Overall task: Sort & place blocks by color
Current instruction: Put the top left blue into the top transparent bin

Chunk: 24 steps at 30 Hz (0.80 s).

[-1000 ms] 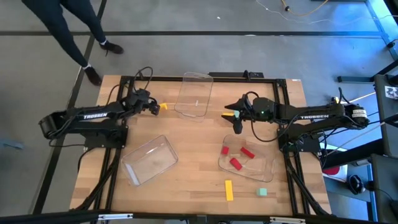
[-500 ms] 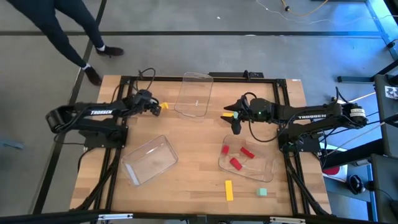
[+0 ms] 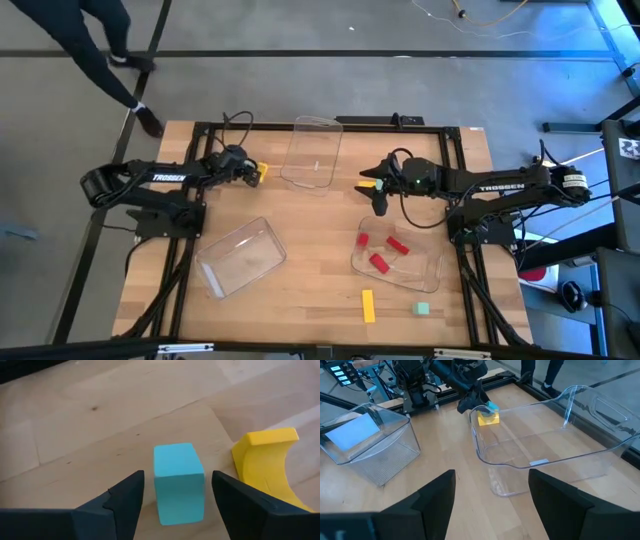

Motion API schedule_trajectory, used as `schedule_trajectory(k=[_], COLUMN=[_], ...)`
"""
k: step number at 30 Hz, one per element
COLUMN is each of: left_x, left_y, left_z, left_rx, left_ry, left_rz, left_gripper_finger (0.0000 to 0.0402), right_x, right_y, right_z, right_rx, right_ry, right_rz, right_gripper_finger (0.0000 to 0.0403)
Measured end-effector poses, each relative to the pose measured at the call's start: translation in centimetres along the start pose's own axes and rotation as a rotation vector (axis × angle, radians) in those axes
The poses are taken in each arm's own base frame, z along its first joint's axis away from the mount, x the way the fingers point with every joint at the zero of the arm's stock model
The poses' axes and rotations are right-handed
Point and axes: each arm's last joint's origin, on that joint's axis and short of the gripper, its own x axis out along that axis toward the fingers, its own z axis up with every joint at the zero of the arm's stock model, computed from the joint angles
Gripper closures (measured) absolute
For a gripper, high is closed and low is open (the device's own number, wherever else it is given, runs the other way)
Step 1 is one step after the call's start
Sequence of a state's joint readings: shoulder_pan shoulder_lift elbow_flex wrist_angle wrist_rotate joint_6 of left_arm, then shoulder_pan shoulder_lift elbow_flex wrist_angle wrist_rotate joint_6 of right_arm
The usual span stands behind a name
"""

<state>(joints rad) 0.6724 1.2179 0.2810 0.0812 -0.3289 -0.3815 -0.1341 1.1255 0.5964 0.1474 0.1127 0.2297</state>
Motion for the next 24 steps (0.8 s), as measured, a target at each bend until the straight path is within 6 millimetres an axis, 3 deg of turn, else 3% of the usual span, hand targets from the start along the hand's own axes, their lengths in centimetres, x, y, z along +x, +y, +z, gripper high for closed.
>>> schedule_trajectory(k=[10,17,24], left_x=[0.0,-1.5,-5.5], left_y=[0.0,0.1,-0.7], left_z=[0.0,1.5,2.9], left_rx=[0.095,0.100,0.114], left_ry=[-0.005,-0.161,-0.373], left_rz=[0.011,0.029,-0.110], left_gripper_finger=[0.0282,0.0283,0.0283], right_x=[0.0,0.0,0.0], right_y=[0.0,0.0,0.0], right_z=[0.0,0.0,0.0], right_rx=[-0.001,-0.002,-0.031], right_ry=[0.000,0.001,0.002], right_rz=[0.000,0.000,0.000], right_gripper_finger=[0.0150,0.0150,0.0150])
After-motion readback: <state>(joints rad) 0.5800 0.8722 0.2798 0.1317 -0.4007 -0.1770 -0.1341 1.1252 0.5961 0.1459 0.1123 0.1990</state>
